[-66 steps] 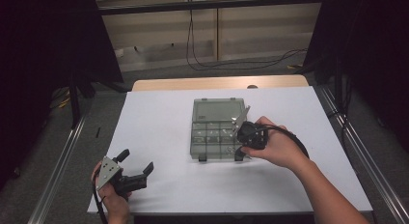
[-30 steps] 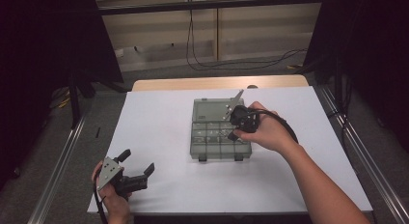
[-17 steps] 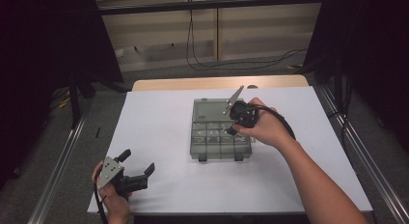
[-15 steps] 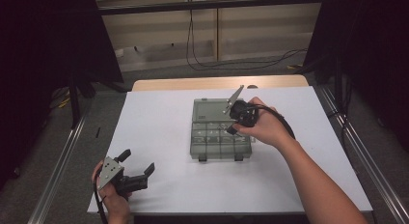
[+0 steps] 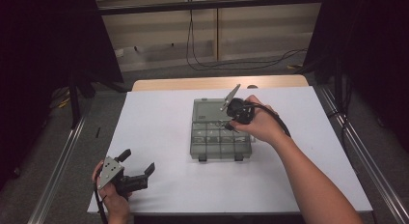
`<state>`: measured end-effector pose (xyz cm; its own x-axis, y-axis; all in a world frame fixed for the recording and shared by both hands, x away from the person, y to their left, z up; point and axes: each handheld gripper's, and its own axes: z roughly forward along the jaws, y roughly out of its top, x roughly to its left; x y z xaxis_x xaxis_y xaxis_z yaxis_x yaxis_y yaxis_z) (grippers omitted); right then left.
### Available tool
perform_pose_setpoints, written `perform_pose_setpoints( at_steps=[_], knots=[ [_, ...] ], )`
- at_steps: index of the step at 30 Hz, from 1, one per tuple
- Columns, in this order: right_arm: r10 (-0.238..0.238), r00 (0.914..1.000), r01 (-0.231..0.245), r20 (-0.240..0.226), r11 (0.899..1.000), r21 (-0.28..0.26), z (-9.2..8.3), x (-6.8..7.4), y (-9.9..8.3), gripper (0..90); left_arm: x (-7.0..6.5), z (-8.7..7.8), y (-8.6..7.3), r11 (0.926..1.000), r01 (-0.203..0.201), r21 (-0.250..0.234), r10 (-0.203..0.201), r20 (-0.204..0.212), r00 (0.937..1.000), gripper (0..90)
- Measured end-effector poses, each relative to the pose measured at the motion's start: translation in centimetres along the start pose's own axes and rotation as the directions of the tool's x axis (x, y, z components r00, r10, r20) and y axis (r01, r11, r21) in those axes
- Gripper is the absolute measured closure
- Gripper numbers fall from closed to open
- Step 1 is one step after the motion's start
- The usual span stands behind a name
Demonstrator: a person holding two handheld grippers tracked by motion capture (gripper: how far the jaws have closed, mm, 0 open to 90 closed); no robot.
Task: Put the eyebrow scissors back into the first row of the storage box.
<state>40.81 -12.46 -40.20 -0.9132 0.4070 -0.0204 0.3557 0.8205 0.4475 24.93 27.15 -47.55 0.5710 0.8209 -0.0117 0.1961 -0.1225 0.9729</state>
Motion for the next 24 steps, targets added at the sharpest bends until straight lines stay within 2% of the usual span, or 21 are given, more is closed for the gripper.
perform_pose_setpoints(
  at_steps=[9, 12, 13, 15, 16, 18, 20, 24],
  knots=[
    [-0.008, 0.9999, 0.008, 0.011, 1.0, 0.009, 1.4, -0.2, 0.5, 90.0, 0.0, 0.0, 0.0, 1.0, 0.0, 0.0, 0.0, 0.003, 1.0, 0.1],
    [-0.008, 0.9994, 0.008, 0.035, 1.0, 0.002, 1.9, -0.2, 0.6, 90.0, -0.1, 0.1, 0.0, 0.9999, 0.012, -0.003, -0.012, -0.003, 0.9999, 0.2],
    [-0.01, 0.999, 0.01, 0.044, 1.0, -0.001, 2.0, -0.2, 0.6, 90.0, 0.0, 0.0, 0.0, 1.0, -0.001, 0.005, 0.001, -0.003, 1.0, 0.1],
    [-0.009, 0.9983, 0.009, 0.057, 1.0, -0.003, 2.3, -0.1, 0.6, 89.3, 0.1, 0.0, 0.0, 1.0, -0.002, 0.007, 0.002, -0.003, 1.0, 0.2],
    [-0.01, 0.9973, 0.011, 0.073, 1.0, -0.008, 2.5, -0.1, 0.6, 87.0, 0.1, 0.0, 0.0, 1.0, 0.002, 0.003, -0.002, -0.004, 1.0, 0.2],
    [-0.006, 0.9961, 0.007, 0.089, 1.0, -0.012, 2.7, 0.1, 0.7, 71.8, 0.1, 0.0, 0.0, 1.0, 0.0, 0.006, 0.0, -0.004, 1.0, 0.2],
    [-0.009, 0.9949, 0.011, 0.1, 1.0, -0.017, 2.7, 0.2, 0.6, 65.2, 0.1, 0.0, 0.0, 1.0, 0.002, 0.003, -0.002, -0.004, 1.0, 0.1],
    [0.029, 0.9927, -0.022, 0.117, 0.998, -0.056, 2.4, 0.3, 0.2, 49.1, 0.1, 0.0, 0.0, 1.0, 0.001, 0.004, -0.001, -0.003, 1.0, 0.1]
  ],
)
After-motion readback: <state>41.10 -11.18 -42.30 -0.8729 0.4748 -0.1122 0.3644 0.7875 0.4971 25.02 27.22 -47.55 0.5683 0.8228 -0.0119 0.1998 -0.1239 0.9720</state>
